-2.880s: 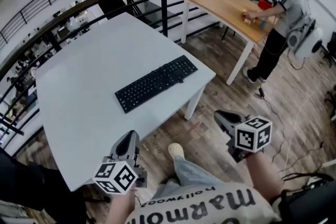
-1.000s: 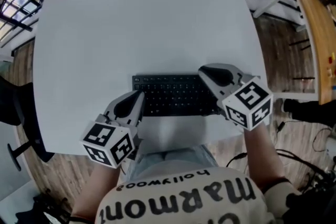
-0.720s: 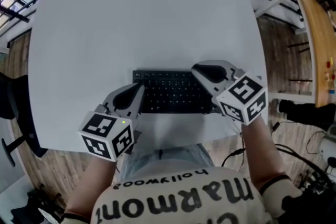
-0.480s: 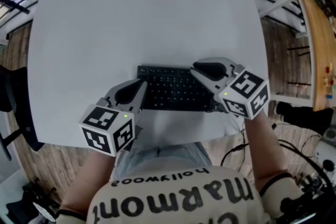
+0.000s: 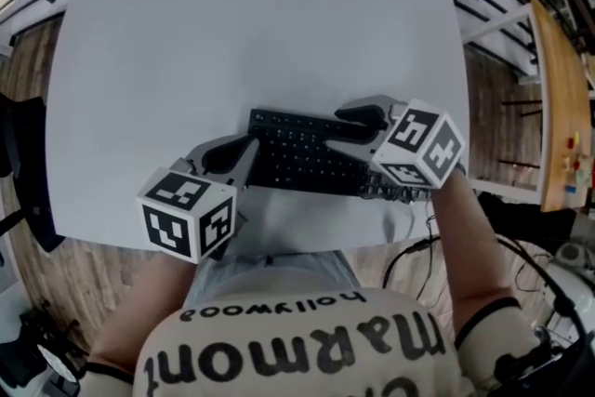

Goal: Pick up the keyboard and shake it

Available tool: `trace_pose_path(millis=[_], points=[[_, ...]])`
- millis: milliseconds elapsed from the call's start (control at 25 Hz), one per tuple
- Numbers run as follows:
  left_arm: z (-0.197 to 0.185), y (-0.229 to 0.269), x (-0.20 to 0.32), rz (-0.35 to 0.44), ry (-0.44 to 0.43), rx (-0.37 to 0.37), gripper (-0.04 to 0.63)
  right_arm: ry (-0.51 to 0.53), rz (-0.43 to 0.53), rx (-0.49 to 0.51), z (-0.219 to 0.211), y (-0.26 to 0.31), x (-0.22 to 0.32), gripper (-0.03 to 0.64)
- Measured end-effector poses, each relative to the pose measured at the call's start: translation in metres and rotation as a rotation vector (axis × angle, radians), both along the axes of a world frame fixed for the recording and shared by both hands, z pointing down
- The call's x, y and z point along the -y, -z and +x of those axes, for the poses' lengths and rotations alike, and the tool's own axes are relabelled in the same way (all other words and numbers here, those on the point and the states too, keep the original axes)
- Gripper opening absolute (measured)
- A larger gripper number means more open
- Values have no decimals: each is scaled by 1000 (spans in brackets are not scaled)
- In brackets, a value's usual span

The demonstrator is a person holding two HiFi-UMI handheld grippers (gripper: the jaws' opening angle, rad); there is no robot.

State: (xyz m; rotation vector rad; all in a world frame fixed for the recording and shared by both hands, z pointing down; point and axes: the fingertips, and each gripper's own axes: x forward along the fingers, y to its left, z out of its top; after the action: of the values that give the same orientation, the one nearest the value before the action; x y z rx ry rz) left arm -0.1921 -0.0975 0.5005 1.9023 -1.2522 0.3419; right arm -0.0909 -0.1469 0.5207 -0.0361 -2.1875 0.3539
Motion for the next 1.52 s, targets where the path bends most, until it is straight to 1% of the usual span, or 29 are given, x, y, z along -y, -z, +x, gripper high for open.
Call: trace_pose_path(millis=[120, 200, 240, 360, 480, 640, 1000, 1160, 1320, 1400, 1520], points=[[-1, -3, -3, -18, -8, 8, 3, 37, -11, -36, -2, -6, 4, 212], [-2, -3, -4, -25, -12, 9, 3, 60, -58, -48, -4, -9, 5, 208], [-1, -3, -4, -26, -15, 10, 3, 74, -87, -52, -4, -11, 5, 185], [2, -2, -5, -25, -27, 14, 3, 102, -164, -69, -5, -15, 3, 155], [1, -4, -8, -31, -34, 13, 3, 115, -188, -96, -6, -22, 5, 153], [-3, -6, -11, -36, -30, 14, 3, 138, -226, -100, -8, -25, 3, 152], [-6, -5, -12, -31, -15, 15, 3, 147, -352, -155, -6, -29, 2, 152], [-6, -5, -13, -37, -10, 13, 3, 156, -367, -197, -6, -30, 2, 152], [-6, -6, -14, -34, -4, 12, 3, 192, -380, -280, -7, -33, 0, 143], [-6, -7, -13, -31, 1, 11, 3, 219, -392, -311, -8, -35, -2, 135], [-4, -6, -12, -27, 3, 7, 3, 284, -365, -313, -7, -32, -3, 116]])
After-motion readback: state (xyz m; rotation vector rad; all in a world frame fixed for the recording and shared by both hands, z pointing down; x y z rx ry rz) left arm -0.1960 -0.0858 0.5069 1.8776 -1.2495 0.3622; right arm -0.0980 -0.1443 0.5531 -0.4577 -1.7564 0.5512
